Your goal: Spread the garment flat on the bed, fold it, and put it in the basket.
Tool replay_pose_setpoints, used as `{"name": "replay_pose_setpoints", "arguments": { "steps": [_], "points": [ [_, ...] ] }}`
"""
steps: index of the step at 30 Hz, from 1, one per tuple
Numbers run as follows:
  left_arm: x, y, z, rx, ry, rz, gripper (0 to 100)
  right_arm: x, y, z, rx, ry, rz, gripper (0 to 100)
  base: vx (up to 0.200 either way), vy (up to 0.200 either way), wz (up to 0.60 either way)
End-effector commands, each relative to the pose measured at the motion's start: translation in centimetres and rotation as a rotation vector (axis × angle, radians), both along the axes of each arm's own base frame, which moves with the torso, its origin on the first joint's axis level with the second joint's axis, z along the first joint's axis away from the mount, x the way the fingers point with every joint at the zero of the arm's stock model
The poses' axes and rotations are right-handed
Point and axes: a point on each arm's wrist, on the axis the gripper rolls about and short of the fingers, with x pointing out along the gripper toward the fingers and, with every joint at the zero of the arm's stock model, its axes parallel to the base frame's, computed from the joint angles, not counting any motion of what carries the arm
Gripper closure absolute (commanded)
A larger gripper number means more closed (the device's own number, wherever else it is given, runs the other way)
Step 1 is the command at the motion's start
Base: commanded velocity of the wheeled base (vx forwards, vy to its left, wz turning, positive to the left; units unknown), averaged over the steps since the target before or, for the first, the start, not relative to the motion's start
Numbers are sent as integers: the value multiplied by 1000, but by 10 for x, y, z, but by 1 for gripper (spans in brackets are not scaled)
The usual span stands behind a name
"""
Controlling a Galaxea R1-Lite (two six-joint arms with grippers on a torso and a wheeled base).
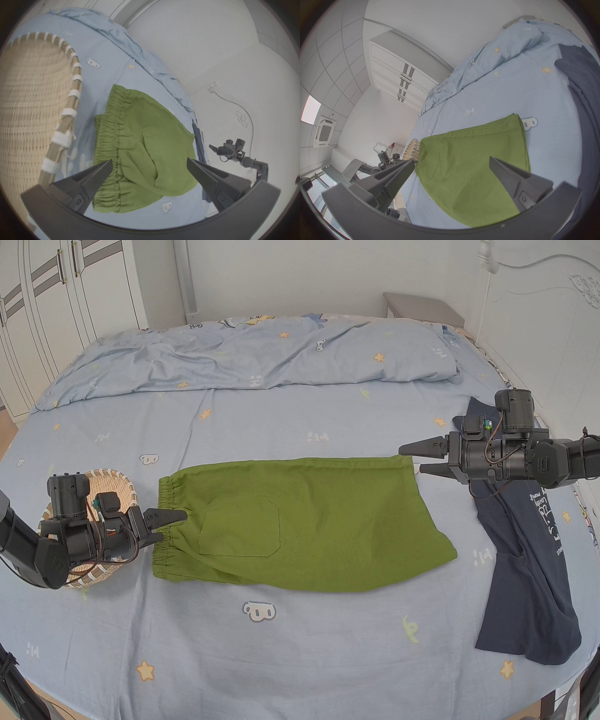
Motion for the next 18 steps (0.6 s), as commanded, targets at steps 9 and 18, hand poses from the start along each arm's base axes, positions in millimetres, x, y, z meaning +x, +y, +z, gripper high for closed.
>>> {"name": "replay_pose_setpoints", "arguments": {
  "steps": [9, 18],
  "points": [
    [-15, 9, -22, 98, -2, 45, 0, -11, 7, 7, 0, -13, 22, 0, 0, 0, 0],
    [-3, 5, -40, 158, 13, 64, 0, -11, 7, 8, -1, -17, 23, 0, 0, 0, 0]
  ]
}}
